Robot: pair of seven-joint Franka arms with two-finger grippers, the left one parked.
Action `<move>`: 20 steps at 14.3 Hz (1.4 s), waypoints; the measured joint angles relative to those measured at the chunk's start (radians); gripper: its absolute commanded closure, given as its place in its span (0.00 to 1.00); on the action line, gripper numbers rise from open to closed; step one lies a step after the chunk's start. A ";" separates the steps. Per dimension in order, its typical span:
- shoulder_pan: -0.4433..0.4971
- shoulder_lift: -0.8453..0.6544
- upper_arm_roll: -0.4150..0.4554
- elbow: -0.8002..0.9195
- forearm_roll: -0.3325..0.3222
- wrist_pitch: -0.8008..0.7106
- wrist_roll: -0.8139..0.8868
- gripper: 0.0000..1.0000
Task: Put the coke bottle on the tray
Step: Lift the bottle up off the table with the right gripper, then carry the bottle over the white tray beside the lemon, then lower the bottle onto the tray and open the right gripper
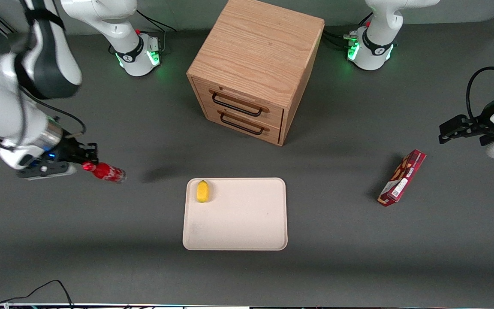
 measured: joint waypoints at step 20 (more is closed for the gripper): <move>0.410 0.733 -0.075 0.696 -0.025 0.115 0.605 1.00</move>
